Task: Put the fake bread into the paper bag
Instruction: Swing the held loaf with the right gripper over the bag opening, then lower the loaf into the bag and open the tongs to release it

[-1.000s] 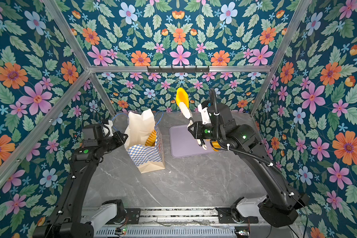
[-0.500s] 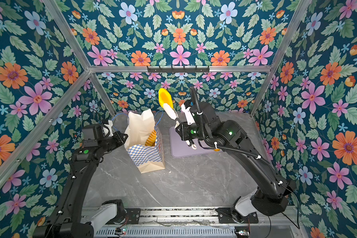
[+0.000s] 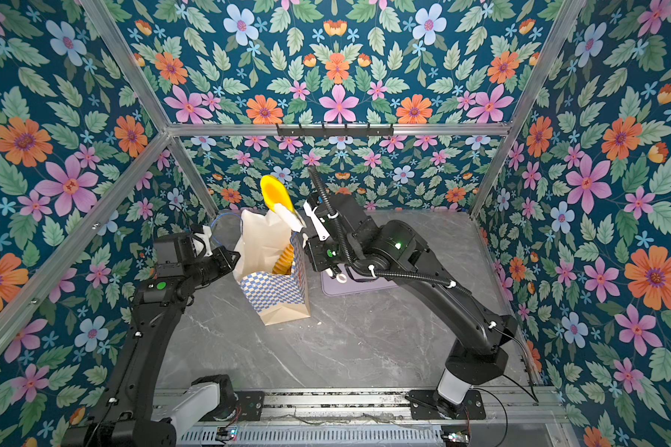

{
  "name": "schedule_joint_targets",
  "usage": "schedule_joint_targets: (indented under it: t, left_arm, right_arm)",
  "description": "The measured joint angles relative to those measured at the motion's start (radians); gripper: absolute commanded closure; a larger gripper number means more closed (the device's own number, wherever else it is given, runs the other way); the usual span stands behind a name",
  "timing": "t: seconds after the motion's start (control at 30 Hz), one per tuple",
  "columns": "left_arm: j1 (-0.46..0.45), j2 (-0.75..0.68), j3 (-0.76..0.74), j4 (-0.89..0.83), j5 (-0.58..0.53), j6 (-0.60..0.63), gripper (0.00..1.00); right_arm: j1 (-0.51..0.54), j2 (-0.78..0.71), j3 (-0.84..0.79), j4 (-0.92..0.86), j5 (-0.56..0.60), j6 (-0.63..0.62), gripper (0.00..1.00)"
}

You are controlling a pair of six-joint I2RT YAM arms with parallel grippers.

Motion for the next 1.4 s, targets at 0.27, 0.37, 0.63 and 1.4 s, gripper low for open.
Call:
schedule_joint_targets:
  t: [0.27, 0.37, 0.63, 1.4]
  left_arm:
    - [0.0, 0.0, 0.0, 0.0, 0.0, 0.0, 0.86]
    - [0.0, -0.005, 0.0, 0.0, 0.0, 0.0, 0.86]
    - [0.0, -0.006, 0.0, 0.0, 0.0, 0.0, 0.86]
    - [0.0, -0.007, 0.0, 0.0, 0.0, 0.0, 0.86]
  right_arm:
    - [0.014, 0.088, 0.091, -0.062, 0.015, -0.011, 0.77]
    - [0.016, 0.109, 0.107, -0.07, 0.021, -0.011, 0.77]
    - [0.015, 0.148, 0.127, -0.098, 0.022, -0.009, 0.77]
    - [0.016, 0.232, 0.16, -0.153, 0.037, 0.006, 0.77]
